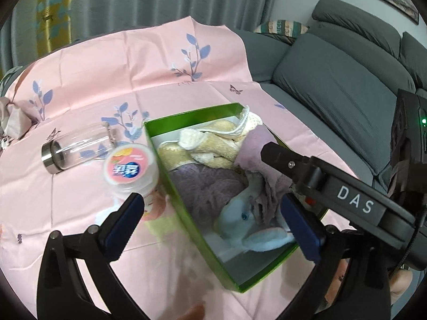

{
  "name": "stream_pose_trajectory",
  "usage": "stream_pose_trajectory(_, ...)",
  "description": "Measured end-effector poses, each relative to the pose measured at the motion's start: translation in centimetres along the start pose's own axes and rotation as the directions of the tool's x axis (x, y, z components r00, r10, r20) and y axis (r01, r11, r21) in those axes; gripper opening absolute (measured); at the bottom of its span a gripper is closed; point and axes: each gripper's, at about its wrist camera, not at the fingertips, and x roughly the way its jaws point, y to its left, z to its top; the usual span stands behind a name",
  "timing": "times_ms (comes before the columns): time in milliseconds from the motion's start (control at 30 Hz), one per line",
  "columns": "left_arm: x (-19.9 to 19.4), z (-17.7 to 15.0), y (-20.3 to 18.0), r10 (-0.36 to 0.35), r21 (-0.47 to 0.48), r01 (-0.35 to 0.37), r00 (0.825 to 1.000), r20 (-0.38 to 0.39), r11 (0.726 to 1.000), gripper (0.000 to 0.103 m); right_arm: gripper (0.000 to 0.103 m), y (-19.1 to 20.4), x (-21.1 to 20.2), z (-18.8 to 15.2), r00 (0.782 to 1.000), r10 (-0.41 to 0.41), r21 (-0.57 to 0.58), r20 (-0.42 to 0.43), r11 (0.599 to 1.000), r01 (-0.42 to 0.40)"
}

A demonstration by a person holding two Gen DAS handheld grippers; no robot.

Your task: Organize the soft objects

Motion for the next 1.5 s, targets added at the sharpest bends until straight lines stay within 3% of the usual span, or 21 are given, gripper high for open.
stream_pose_trajectory(333, -3.2, -1.0, 0.8, 0.012, -0.026, -0.010, 0.998, 0.058, 1.000, 0.102, 0.087, 2.7, -2.1, -0.3, 0.999, 0.003, -0.099, 0.043, 0.995, 0.001)
stream_pose_trajectory(700, -6.1, -1.9, 1.9, 0.003, -0.046, 0.001, 0.995, 0.101, 0.999, 0.102, 0.088, 5.8, -4.8, -1.0, 0.990, -0.090, -0.196, 0.107, 0.975, 0.110)
stream_pose_trajectory(900, -8.0, -2.3, 2.3, -0.031, -0.051, 0.037, 0.991, 0.128, 0.998, 0.102, 0.089, 7.2, -7.1, -1.5, 0.977, -0.127, -0.222, 0.170, 0.961, 0.163)
stream_pose_trajectory(1000, -8.7, -2.4, 2.4, -0.041, -0.052, 0.049, 0.989, 0.139, 0.997, 0.102, 0.100, 7.7, -8.0, -1.6, 0.973, -0.124, -0.220, 0.193, 0.961, 0.166)
stream_pose_trajectory(1500, -9.3, -2.8, 3.2, -0.037, -0.064, 0.047, 0.989, 0.146, 0.997, 0.102, 0.100, 7.9, -8.0, -1.8, 0.969, -0.162, -0.214, 0.187, 0.956, 0.201)
